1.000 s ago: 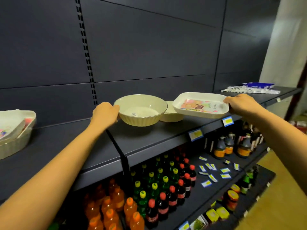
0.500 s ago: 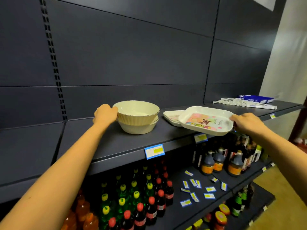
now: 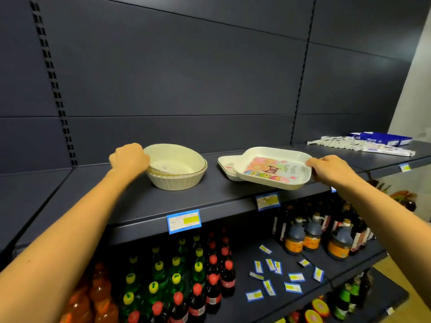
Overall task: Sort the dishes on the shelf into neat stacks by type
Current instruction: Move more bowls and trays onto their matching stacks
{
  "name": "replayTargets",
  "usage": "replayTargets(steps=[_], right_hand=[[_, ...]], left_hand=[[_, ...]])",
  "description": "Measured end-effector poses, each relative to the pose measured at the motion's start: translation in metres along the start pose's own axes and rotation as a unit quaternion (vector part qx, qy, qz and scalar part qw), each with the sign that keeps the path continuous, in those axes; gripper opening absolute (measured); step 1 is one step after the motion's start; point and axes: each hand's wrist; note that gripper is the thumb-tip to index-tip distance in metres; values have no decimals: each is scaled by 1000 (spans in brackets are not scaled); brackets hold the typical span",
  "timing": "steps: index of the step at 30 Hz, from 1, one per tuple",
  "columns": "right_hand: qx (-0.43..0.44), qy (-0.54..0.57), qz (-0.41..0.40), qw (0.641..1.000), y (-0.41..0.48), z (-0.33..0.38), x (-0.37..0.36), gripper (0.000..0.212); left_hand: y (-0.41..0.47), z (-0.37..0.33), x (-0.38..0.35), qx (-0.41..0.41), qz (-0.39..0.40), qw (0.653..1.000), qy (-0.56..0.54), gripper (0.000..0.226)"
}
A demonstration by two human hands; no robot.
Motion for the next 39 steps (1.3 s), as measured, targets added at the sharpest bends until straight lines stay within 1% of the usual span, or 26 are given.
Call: replayTargets(steps=[2,4,7,10,14,17,24,27,30,31,33,34,36,38,39], right_hand=[[4,5,13,1000,14,-3,-4,43],[6,0,25,1000,29,-7,-11,42],[14,-7,45,999,53,-12,-22,42],[24,-18,80,996,79,-12,-29,42],[34,-19,130,991,111,-13,-37,41],[48,-13,165,985,132,-16,-47,39],[61,-16,272,960,165,-18,-72,40],[77,-47,304,948,177,-22,-80,43],[128,-136,289,939,186,-22,-87,40],[149,-176,275,933,187,-19,-88,39],[188,-228,230,927,184,-9,-83,46],[214,-232,209,925,182,-2,-79,45],[273,-199,183,923,179,13,-75,34],[338,-146,185,911,173,27,-77,21],[371,-124,194,900,169,34,-80,18]], left_hand=[[-1,-5,0,-35,-48,995,80,34],[1,-15,1,-84,-84,984,133,44],[6,-40,-2,-147,-84,976,137,47],[10,-67,-5,-173,-63,978,101,44],[15,-96,-14,-189,-49,977,85,42],[17,-108,-24,-195,-48,975,97,42],[15,-114,-28,-185,-41,975,119,42],[10,-112,-28,-169,-46,977,125,42],[0,-113,-29,-146,-48,979,132,43],[-4,-114,-29,-138,-48,980,134,43],[-12,-116,-27,-119,-50,983,134,43],[-17,-116,-25,-109,-53,984,134,44],[-27,-115,-22,-87,-60,985,135,45],[-40,-110,-19,-65,-67,986,138,46],[-47,-106,-16,-54,-71,986,141,47]])
Point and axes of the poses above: each hand's wrist, its own y-axis towards the middle knuckle, its own x-axis out of the back of the hand, z = x × y, and after that the axes turned 12 degrees about x, right-handed
